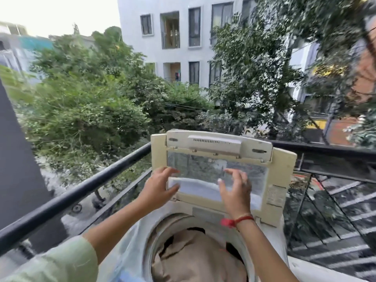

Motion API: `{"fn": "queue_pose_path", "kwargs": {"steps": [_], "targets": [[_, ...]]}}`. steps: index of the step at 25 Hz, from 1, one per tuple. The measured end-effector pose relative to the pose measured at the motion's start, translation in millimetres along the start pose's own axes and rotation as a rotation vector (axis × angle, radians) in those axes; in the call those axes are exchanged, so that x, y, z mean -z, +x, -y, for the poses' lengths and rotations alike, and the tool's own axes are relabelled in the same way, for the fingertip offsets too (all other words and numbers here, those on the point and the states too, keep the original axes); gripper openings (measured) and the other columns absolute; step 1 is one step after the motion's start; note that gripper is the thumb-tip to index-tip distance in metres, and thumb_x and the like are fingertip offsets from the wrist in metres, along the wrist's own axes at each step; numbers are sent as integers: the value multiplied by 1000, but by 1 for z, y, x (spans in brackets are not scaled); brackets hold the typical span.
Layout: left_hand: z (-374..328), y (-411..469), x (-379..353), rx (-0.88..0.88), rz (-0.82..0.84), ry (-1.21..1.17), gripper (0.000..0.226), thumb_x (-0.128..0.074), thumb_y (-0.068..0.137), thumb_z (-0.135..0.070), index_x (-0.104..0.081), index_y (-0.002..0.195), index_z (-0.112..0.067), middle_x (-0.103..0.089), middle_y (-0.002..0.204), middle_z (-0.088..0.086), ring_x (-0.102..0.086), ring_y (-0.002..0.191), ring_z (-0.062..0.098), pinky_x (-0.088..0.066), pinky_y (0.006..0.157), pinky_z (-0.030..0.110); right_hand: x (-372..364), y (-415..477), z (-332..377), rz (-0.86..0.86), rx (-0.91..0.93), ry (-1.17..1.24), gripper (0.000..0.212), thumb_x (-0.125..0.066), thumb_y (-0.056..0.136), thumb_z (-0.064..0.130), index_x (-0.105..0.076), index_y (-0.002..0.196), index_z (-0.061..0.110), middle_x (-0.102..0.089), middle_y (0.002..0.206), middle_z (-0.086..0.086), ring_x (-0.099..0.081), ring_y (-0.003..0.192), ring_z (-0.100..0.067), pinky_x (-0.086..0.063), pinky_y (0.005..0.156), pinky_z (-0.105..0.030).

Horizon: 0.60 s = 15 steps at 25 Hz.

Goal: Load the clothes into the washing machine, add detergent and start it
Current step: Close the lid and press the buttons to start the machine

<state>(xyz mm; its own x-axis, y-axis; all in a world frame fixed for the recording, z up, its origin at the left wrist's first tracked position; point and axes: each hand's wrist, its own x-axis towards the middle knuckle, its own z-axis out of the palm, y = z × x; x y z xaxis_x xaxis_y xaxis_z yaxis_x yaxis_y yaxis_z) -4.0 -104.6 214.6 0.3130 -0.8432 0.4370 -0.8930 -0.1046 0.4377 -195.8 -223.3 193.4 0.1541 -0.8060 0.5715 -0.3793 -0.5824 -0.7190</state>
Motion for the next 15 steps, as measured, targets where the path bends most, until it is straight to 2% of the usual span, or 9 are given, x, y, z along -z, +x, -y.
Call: {"fn": "queue_pose_path", "kwargs": {"steps": [3,6,8,9,11,13,15], "targets": [[10,51,6,-62,-12,4,44,-63,86,-29,-50,127,-20,-51,128,4,-45,121,21,-36,100,31,-12,48,10,-128,150,-184,30,-69,78,17,-61,105,10,-56,110,-15,-53,102,-34,-41,88,-38],[16,102,14,-123,-25,-22,46,-63,85,-29,-48,128,-22,-48,129,6,-44,122,23,-38,102,39,-18,76,17,-128,191,-413,38,-63,83,32,-55,115,12,-53,118,-15,-51,104,-33,-43,84,-37],[19,134,19,-181,-39,-13,50,-64,83,-32,-46,128,-22,-47,128,6,-45,120,25,-39,101,40,-23,92,22,-144,243,-539,47,-53,85,44,-51,120,14,-51,125,-16,-50,111,-33,-45,87,-41],[20,148,21,-210,-32,26,54,-64,82,-35,-45,130,-22,-45,129,7,-42,122,26,-38,102,41,-26,101,27,-120,254,-596,54,-45,85,51,-48,125,15,-47,132,-16,-47,118,-33,-43,94,-45],[24,172,20,-240,-11,140,65,-62,79,-47,-38,135,-24,-41,133,6,-36,128,25,-32,107,43,-34,122,35,14,232,-697,74,-21,82,65,-37,138,19,-34,147,-12,-33,134,-30,-27,109,-49],[33,188,16,-224,34,218,76,-57,78,-60,-30,140,-26,-37,139,5,-30,134,24,-23,112,50,-41,140,37,130,181,-718,97,3,70,80,-21,146,25,-18,155,-6,-20,142,-25,-11,114,-48],[43,198,8,-205,128,259,85,-48,75,-74,-25,143,-28,-34,145,5,-28,137,24,-18,113,55,-46,148,31,258,90,-749,113,16,56,87,-11,148,28,-12,157,-2,-14,144,-22,-5,116,-47]]}}
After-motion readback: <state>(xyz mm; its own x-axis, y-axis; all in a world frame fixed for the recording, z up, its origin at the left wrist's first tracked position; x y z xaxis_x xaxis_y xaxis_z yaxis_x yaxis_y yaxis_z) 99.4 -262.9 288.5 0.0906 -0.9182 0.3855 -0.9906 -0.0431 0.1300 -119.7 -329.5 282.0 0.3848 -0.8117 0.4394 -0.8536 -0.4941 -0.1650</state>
